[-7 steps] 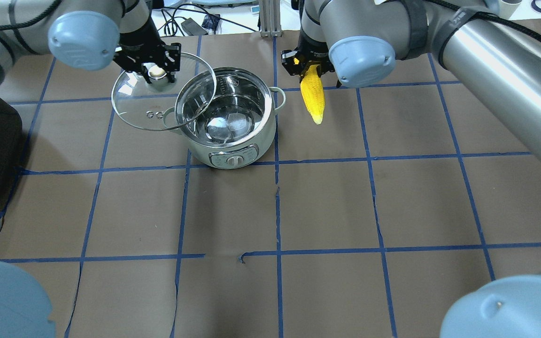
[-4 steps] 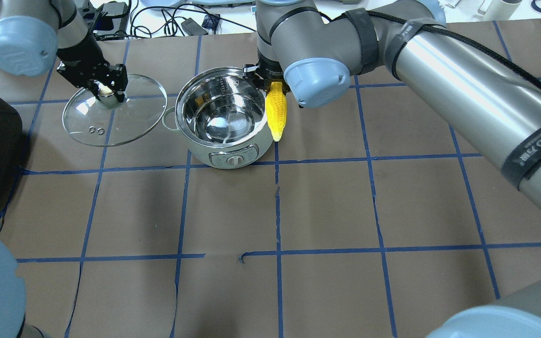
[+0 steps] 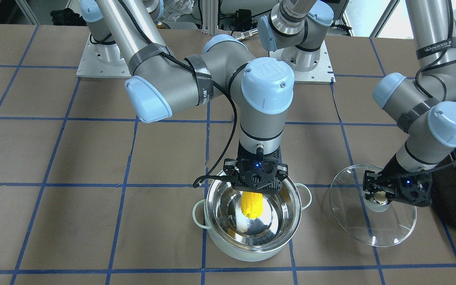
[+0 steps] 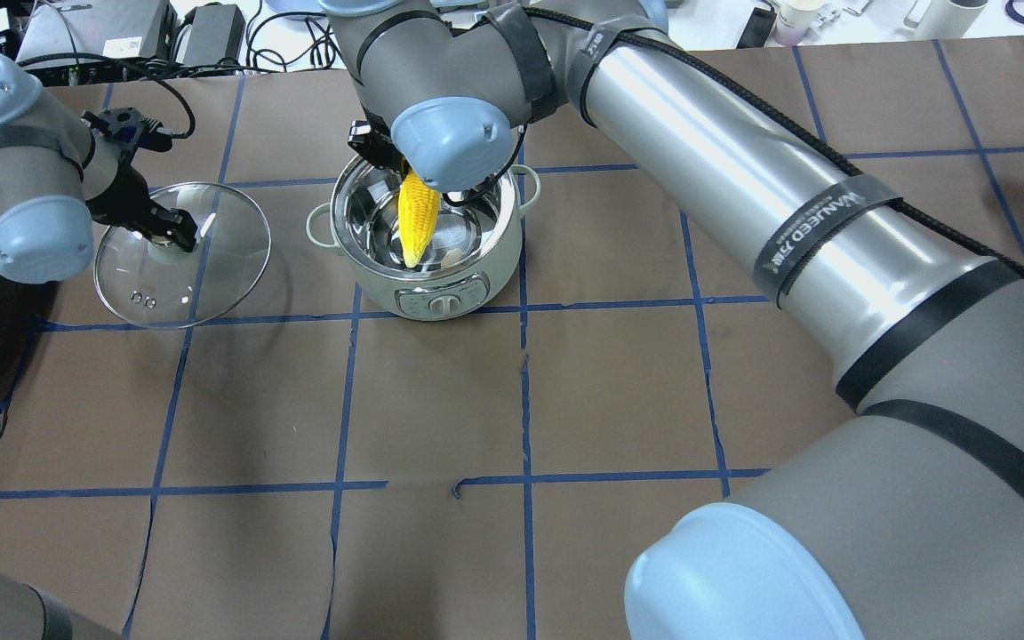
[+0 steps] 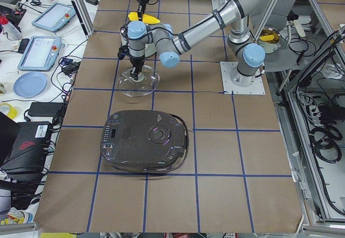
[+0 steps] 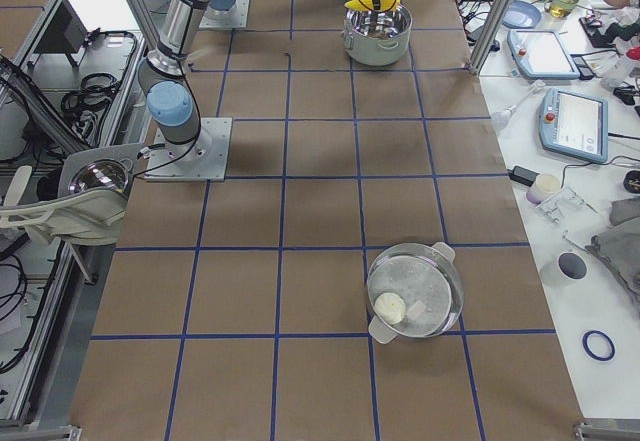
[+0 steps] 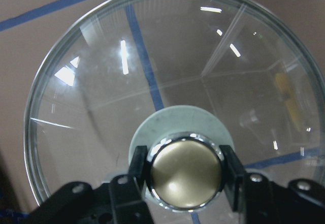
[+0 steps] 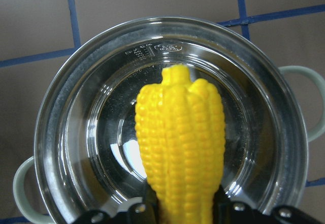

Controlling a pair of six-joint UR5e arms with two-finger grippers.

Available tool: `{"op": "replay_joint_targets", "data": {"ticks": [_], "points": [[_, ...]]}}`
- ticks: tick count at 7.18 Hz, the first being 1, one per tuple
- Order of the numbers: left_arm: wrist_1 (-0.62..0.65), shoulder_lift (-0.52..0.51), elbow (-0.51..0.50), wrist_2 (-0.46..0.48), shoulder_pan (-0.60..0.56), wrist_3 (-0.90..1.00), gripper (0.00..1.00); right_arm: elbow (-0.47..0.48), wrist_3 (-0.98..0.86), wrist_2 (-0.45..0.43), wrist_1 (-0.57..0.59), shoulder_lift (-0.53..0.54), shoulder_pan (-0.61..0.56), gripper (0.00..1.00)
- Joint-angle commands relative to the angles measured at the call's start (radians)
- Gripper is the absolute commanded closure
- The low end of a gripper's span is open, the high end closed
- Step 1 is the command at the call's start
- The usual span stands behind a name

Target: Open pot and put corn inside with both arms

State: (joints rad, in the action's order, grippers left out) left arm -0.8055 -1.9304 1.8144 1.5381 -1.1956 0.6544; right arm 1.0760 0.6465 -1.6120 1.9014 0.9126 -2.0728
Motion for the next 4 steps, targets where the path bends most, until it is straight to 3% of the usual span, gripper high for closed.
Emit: {"op": "replay_joint_targets", "data": {"ticks": [1,2,3,4], "points": [[0.057,0.002,0.092,-0.026,0.028,0.045,1.0,-0.011,0.019,0.0,0.011,-0.04,-0.006,0.7],[0.077,0.002,0.114,-0.033,0.059,0.054,1.0,-0.007,0.042,0.004,0.012,-0.04,-0.006,0.31],[0.075,-0.002,0.117,-0.05,0.065,0.059,1.0,0.002,0.05,0.004,0.012,-0.037,-0.006,0.06],[0.077,0.001,0.121,-0.053,0.067,0.059,1.0,0.002,0.051,0.006,0.012,-0.032,-0.006,0.0]]}}
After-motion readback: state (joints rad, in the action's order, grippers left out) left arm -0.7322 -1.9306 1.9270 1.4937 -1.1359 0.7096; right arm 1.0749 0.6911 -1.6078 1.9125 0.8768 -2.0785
